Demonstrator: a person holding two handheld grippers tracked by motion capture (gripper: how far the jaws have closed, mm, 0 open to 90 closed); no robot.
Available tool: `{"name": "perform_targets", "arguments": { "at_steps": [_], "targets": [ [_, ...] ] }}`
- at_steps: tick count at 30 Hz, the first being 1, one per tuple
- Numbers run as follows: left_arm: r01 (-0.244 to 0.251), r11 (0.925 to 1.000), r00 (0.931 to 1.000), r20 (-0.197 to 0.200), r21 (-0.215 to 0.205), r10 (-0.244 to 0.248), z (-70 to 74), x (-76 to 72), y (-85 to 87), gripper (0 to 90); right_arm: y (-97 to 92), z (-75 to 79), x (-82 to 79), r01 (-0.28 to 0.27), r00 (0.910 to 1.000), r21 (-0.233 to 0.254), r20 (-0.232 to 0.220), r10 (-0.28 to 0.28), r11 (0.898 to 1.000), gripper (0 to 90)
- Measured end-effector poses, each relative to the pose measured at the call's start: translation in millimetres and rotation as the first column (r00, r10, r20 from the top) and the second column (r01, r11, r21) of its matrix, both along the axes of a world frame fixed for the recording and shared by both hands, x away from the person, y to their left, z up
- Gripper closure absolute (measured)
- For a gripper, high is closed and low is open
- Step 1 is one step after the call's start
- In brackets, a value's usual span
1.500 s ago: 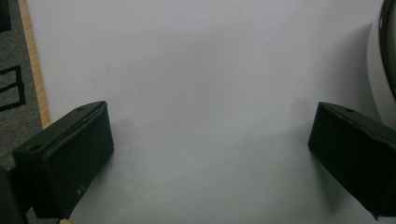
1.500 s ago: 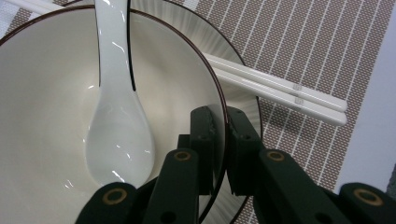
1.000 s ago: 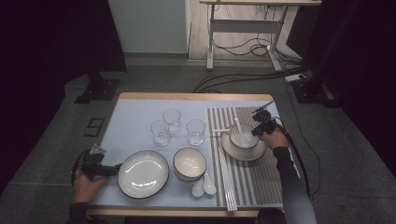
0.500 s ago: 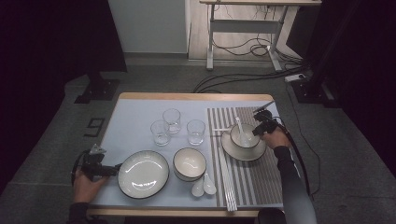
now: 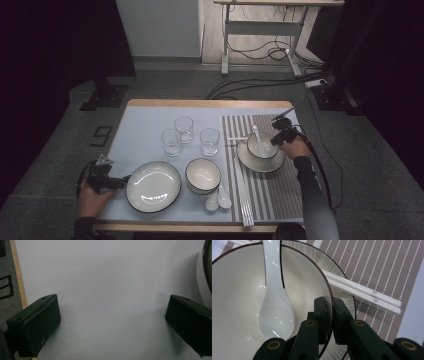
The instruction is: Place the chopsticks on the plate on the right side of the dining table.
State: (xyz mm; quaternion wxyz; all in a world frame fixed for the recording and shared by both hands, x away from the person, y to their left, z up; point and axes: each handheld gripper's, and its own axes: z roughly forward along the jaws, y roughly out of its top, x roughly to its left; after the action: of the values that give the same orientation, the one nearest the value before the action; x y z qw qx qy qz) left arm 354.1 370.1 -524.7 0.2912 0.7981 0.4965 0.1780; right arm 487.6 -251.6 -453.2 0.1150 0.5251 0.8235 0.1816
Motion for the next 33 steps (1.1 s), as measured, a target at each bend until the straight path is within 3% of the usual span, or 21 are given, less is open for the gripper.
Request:
{"name": "perform_targets", "arguments": {
  "at_steps": [9, 13, 21, 27, 33],
  "targets": [
    [0.0, 1.0, 1.0, 0.0, 0.0, 0.0, 0.0, 0.0, 0.0, 0.0, -0.9, 0.0, 0.1, -0.002, 1.0, -0.004, -0.005, 0.002, 1.0, 82.0],
    [0.0, 1.0, 1.0, 0.0, 0.0, 0.0, 0.0, 0.0, 0.1, 0.0, -1.3, -0.8, -0.7, -0.007, 0.9999, -0.022, -0.01, 0.007, 1.0, 72.1],
    [0.0, 1.0, 1.0, 0.0, 0.0, 0.0, 0.0, 0.0, 0.0, 0.0, -1.0, 4.0, -7.1, -0.011, 0.9998, -0.007, 0.018, 0.011, 1.0, 46.9],
    [0.0, 1.0, 1.0, 0.0, 0.0, 0.0, 0.0, 0.0, 0.0, 0.0, -3.9, 10.0, -14.3, -0.031, 0.9989, 0.0, 0.036, 0.031, 1.0, 35.9],
    [0.0, 1.0, 1.0, 0.001, 0.001, 0.0, 0.0, -0.1, 0.0, 0.0, -6.2, 16.8, -26.1, -0.078, 0.9961, 0.01, 0.043, 0.077, 0.997, 32.4]
  ]
}}
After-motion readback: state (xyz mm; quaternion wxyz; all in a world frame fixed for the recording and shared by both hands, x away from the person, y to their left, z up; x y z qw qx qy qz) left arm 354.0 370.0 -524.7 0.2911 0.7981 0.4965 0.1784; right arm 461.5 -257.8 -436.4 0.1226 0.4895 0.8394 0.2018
